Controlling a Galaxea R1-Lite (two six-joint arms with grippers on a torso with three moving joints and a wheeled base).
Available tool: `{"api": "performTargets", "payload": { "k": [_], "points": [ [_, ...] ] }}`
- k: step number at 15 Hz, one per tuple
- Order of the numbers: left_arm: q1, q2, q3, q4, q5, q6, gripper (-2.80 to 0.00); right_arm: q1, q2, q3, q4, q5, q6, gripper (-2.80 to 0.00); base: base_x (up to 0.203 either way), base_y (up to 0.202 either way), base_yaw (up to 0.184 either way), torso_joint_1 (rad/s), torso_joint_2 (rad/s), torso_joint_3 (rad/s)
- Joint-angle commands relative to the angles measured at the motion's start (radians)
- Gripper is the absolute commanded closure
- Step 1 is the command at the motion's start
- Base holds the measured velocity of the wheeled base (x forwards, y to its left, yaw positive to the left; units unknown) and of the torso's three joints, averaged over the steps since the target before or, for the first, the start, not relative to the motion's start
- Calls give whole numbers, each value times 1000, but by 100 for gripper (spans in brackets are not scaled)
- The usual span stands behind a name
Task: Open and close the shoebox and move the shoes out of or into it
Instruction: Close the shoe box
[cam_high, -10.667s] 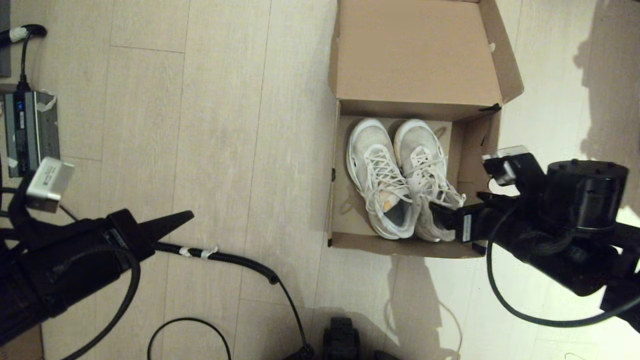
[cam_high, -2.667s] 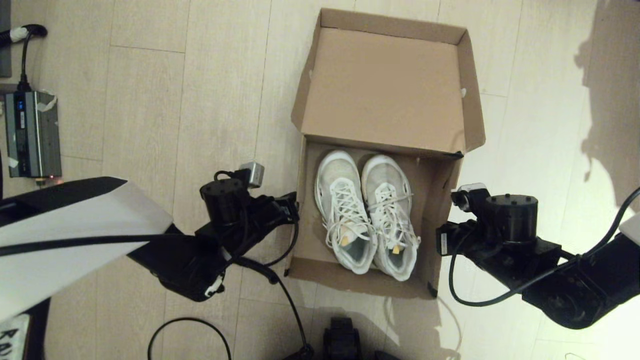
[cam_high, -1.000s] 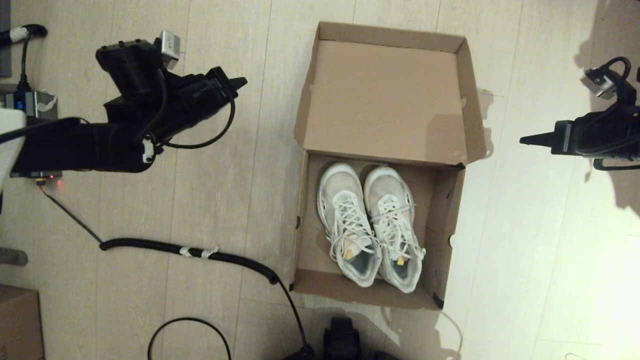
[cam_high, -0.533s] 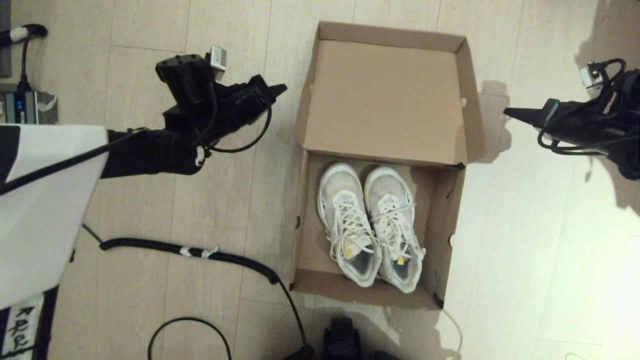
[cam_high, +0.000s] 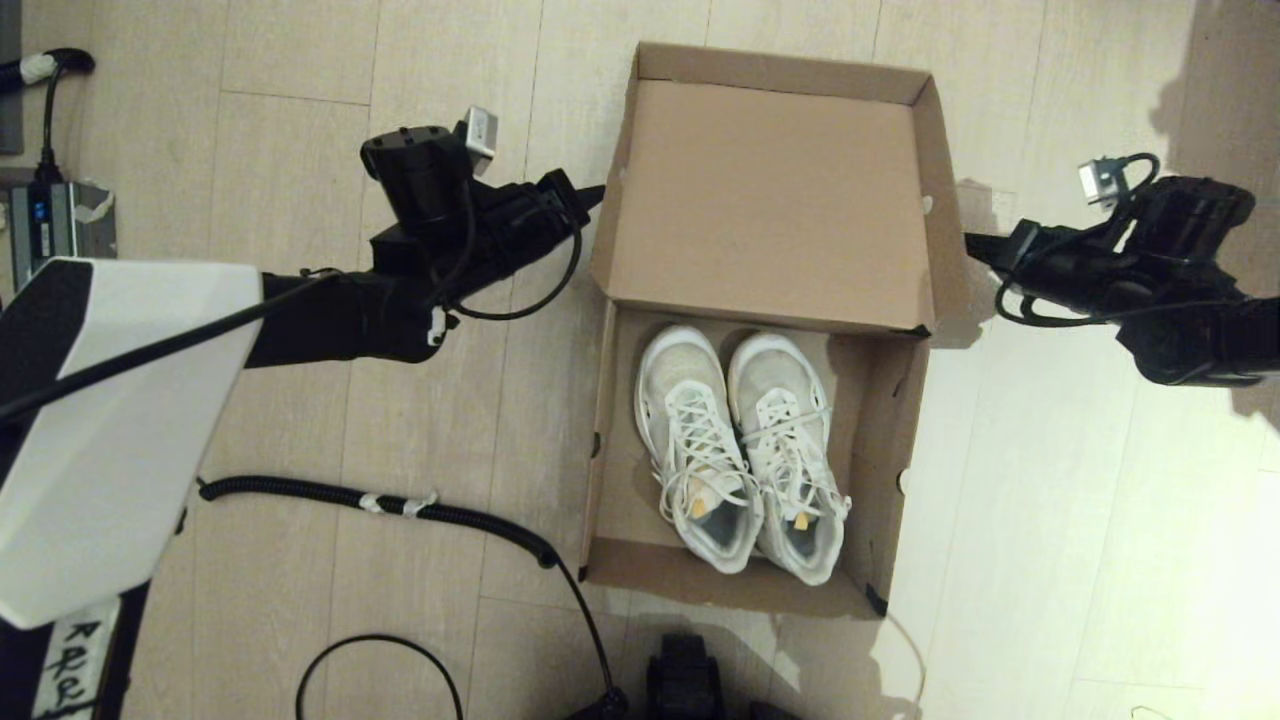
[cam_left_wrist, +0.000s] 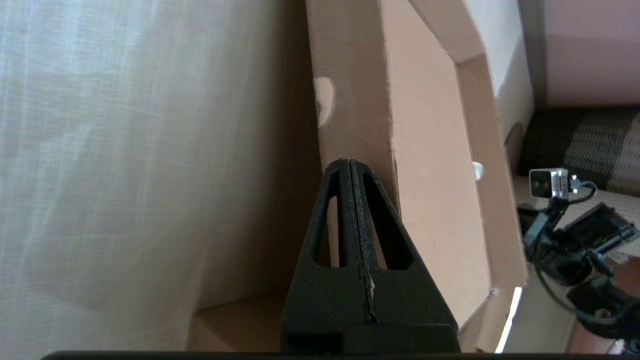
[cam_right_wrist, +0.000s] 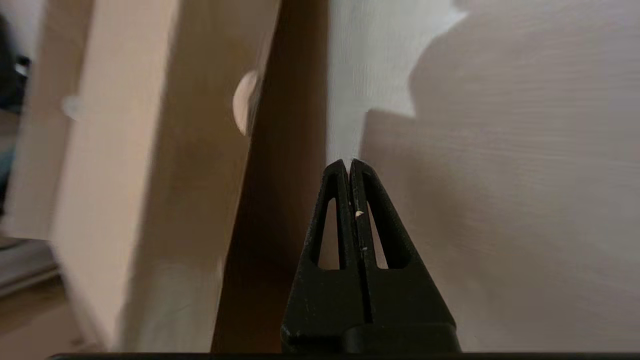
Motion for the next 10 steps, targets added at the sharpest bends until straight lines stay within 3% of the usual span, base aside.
{"api": "performTargets", "payload": {
  "k": [1, 6, 8, 10],
  "points": [
    [0, -2, 0, -2, 5, -1, 0, 39, 37, -16, -6, -17, -7, 0, 0, 0, 0, 0, 0, 0],
    [-2, 4, 0, -2, 34, 3, 0, 72, 99, -149, 13, -20, 25, 0, 0, 0, 0, 0, 0, 0],
    [-2, 12, 0, -2, 34, 3, 0, 71, 99, -178, 16, -17, 106, 0, 0, 0, 0, 0, 0, 0],
    [-3, 24, 0, -3, 33, 3, 0, 70, 100, -208, 17, -6, 254, 0, 0, 0, 0, 0, 0, 0]
  ]
}}
